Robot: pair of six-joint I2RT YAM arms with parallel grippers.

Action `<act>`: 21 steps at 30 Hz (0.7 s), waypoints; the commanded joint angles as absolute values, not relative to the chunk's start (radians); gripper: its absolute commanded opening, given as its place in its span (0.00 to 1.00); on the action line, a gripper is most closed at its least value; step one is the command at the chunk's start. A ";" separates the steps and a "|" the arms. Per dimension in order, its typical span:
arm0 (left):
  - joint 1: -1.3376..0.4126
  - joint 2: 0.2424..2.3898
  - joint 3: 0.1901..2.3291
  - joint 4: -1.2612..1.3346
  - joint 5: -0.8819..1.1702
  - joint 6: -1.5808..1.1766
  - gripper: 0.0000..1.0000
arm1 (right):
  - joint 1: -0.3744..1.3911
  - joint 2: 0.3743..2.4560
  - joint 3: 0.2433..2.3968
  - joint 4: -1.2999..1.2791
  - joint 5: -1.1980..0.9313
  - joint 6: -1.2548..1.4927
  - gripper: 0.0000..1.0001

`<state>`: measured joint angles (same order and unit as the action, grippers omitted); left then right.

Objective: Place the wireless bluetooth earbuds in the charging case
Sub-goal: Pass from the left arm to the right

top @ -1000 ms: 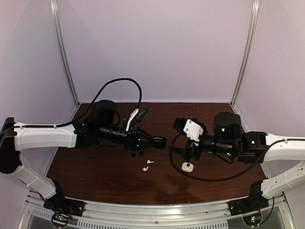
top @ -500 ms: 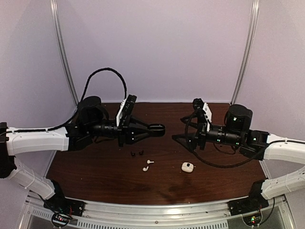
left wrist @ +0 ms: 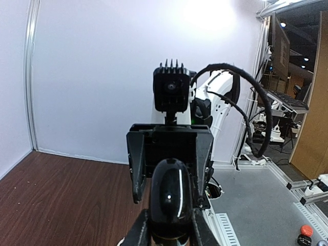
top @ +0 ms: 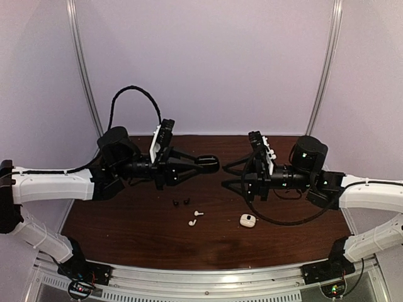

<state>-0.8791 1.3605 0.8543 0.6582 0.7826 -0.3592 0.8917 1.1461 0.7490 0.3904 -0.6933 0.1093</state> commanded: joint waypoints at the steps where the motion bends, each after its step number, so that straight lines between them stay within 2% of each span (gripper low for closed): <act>1: -0.892 1.378 0.852 0.769 0.802 -0.385 0.01 | 0.887 1.168 0.782 0.488 -0.727 0.133 0.53; 21: -0.914 1.419 0.854 0.832 0.756 -0.392 0.00 | 0.887 1.242 0.821 0.572 -0.814 0.199 0.34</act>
